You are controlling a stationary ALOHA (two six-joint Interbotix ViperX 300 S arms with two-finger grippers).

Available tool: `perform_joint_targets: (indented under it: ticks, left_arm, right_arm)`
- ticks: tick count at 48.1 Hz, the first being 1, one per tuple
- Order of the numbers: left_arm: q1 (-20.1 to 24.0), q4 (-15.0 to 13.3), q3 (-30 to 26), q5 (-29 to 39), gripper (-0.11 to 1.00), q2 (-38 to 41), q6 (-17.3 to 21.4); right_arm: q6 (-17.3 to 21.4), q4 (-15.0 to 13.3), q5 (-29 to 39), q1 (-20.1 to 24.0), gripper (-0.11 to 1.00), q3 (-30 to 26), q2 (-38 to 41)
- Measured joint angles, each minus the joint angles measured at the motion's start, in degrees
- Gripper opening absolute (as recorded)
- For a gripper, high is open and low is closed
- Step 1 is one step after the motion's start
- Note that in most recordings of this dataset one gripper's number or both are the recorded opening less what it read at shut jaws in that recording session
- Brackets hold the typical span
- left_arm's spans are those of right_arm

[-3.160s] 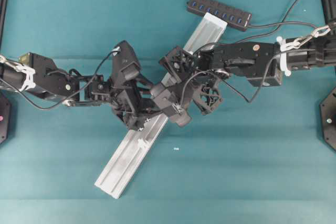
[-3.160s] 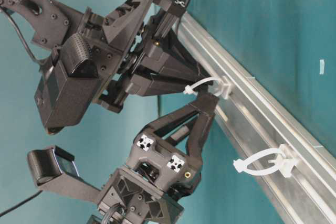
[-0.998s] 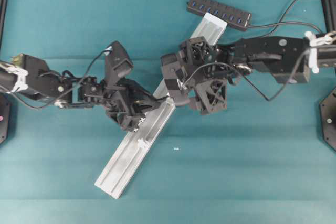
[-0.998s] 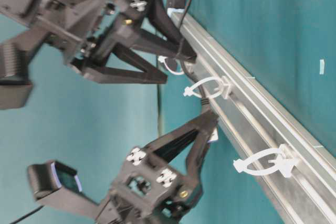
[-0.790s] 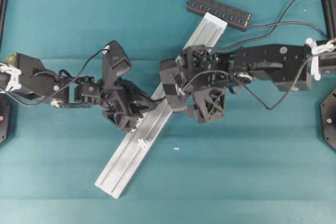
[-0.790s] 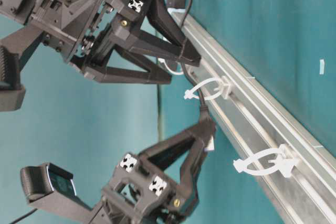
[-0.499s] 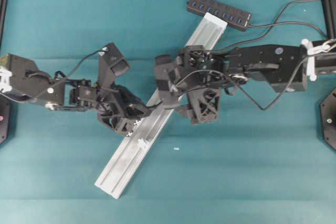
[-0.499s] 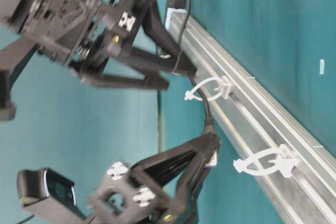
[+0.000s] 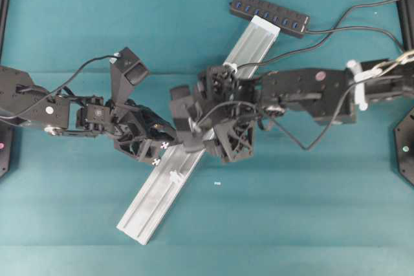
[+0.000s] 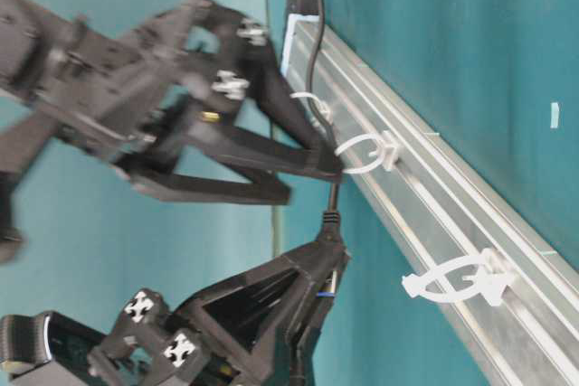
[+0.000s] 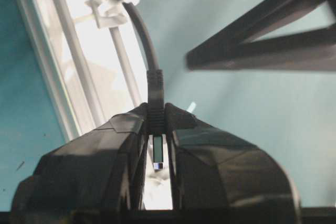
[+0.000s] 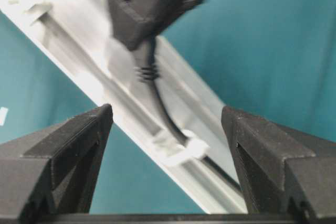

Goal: Pass the USB cable through three rings with both arms.
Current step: 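Release the right gripper and pull the cable through with the left gripper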

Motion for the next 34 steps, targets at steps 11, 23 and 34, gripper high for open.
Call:
perform_joint_targets:
  ticks: [11,23,34]
  left_arm:
    - [0.00,0.00,0.09,0.35,0.10,-0.18,0.00]
    - [-0.09,0.00,0.26,0.35,0.10,-0.35,-0.09]
    - [-0.09,0.00,0.26,0.44,0.10,-0.35,0.44]
  right_arm:
    - [-0.09,-0.09,-1.67,0.79,0.82,-0.09,0.70]
    - [0.00,-0.09,-1.76,0.97,0.34,-1.32,1.76]
    - [-0.09,-0.09,-1.05,0.88,0.12,-1.67,1.93]
